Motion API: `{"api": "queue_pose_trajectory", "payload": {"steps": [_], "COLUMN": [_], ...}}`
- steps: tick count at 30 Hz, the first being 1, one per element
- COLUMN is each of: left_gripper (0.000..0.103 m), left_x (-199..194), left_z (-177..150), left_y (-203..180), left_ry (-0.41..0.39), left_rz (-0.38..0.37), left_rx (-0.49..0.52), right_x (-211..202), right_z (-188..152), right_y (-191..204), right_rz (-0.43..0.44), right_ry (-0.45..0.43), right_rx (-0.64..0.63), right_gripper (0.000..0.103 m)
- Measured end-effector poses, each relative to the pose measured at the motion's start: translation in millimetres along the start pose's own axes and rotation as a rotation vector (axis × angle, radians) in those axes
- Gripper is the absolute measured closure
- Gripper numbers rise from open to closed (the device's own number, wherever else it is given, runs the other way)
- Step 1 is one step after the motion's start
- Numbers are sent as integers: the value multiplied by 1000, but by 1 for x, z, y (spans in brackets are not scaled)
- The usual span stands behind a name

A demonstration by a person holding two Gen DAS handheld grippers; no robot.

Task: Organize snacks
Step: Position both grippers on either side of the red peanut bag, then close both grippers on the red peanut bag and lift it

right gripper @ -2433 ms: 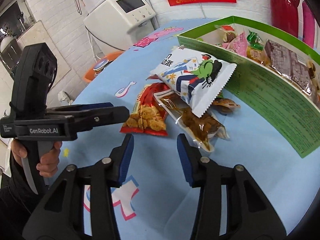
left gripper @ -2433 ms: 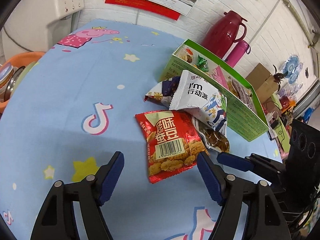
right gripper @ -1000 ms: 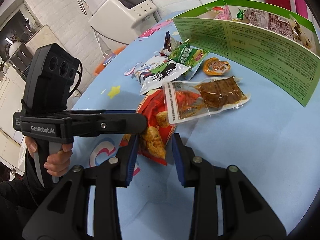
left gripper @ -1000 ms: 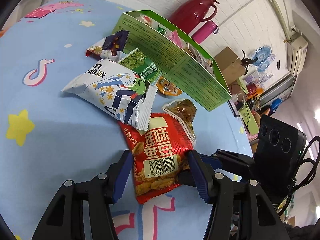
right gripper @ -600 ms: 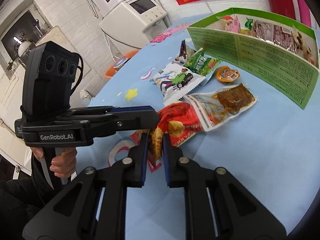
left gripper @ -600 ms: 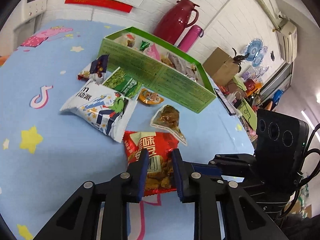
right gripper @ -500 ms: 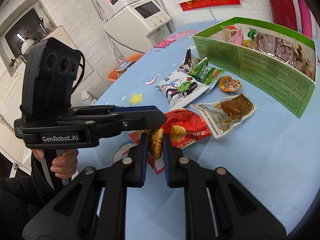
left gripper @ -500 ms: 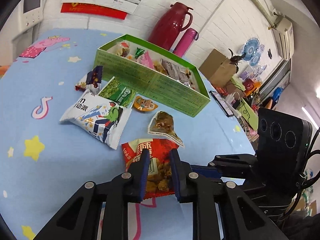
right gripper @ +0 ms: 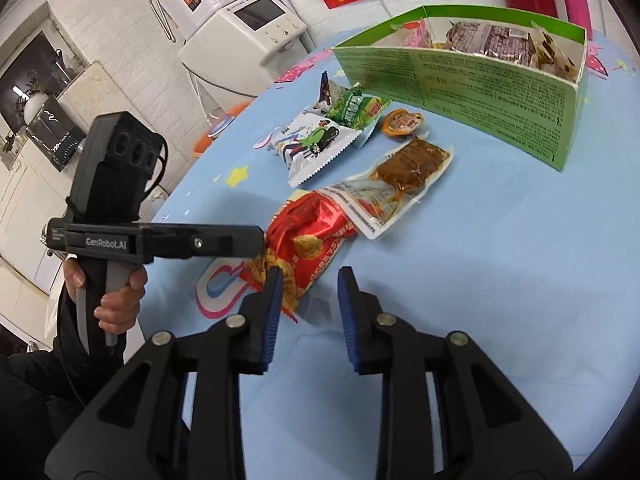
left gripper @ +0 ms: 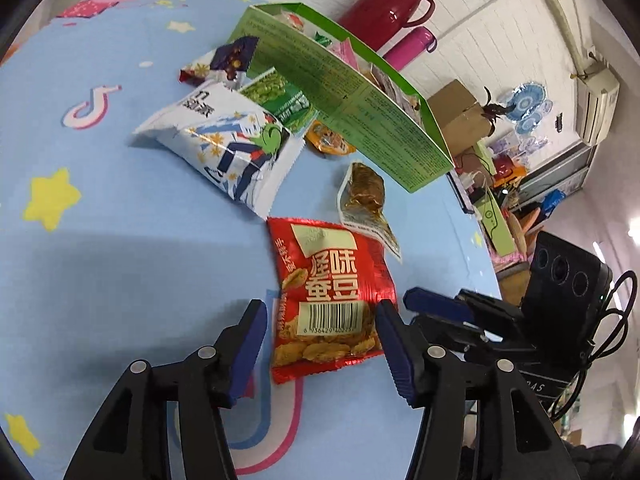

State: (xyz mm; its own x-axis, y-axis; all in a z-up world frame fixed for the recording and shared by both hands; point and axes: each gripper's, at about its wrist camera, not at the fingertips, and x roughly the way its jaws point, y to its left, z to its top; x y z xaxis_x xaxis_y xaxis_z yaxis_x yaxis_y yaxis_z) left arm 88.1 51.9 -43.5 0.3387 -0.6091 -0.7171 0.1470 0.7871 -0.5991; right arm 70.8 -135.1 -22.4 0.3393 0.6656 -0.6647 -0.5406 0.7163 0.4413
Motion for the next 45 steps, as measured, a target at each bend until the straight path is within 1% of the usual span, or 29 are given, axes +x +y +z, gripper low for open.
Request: {"api": "queue_pose_trajectory", "payload": {"steps": [2,4,6,8,9,11,13,15,16,17,19,21,24,25,26,28,30,33,34,35,36,37,39,41,42,43,45], "left_gripper": [45,45,45,45,45,44,40,40,40,40,43,51,53,55,56,61,63,64,66,68,76,82,83,85,85,85,79], "left_x": [-3,-11,-18,-21,-19,-12,-7,-2,1,3,6,8,7,6,5,3,0,-2,-3,-3,-4,-5,-9,-12,-12,-12,-14], "left_z": [-8,-19,-28,-33,-34,-33,-28,-23,-22,-21,-19,-16,-14,-13,-13,-11,-7,1,5,7,11,14,25,36,39,41,41], "left_y": [1,4,6,5,3,0,-8,-15,-20,-23,-29,-30,-31,-33,-37,-43,-48,-54,-56,-57,-59,-60,-69,-81,-85,-83,-73], "left_ry": [8,5,-11,-23,-20,-19,-26,-31,-38,-46,-59,-65,-73,-82,-88,-103,-113,-134,-141,-147,-148,-150,-170,-205,-212,-219,-220], "left_rz": [-11,-12,-4,-14,-19,-12,12,36,52,70,111,127,91,89,89,105,91,95,94,93,83,63,36,42,54,52,37], "left_rx": [9,-4,-21,-30,-27,-11,13,48,77,102,131,121,110,117,126,140,142,154,155,154,156,159,181,230,242,228,191], "right_x": [2,6,14,23,27,32,36,43,46,50,48,40,26,22,18,12,5,-2,-5,-8,-11,-13,-15,-15,-18,-21,-33], "right_z": [6,13,18,20,21,22,23,25,26,27,29,32,35,36,38,41,45,51,54,57,60,62,69,75,78,80,76], "right_y": [-2,-7,-10,-14,-16,-18,-18,-18,-19,-19,-19,-14,-9,-8,-7,-3,4,11,12,12,11,11,12,14,12,10,3], "right_rz": [25,83,127,122,125,149,154,160,160,146,144,120,110,110,110,130,119,99,103,107,110,120,113,84,71,48,-9], "right_ry": [-6,6,29,53,63,71,69,76,70,72,64,41,7,-5,-15,-35,-56,-81,-89,-98,-107,-110,-119,-128,-146,-158,-188], "right_rx": [19,63,88,122,144,173,194,198,191,181,201,179,154,146,143,129,102,62,55,50,42,38,25,3,6,6,-17], "right_gripper": [72,72,67,45,43,43,43,43,52,59,62,65,69,71,73,81,82,83,86,91,98,102,102,102,101,99,93]}}
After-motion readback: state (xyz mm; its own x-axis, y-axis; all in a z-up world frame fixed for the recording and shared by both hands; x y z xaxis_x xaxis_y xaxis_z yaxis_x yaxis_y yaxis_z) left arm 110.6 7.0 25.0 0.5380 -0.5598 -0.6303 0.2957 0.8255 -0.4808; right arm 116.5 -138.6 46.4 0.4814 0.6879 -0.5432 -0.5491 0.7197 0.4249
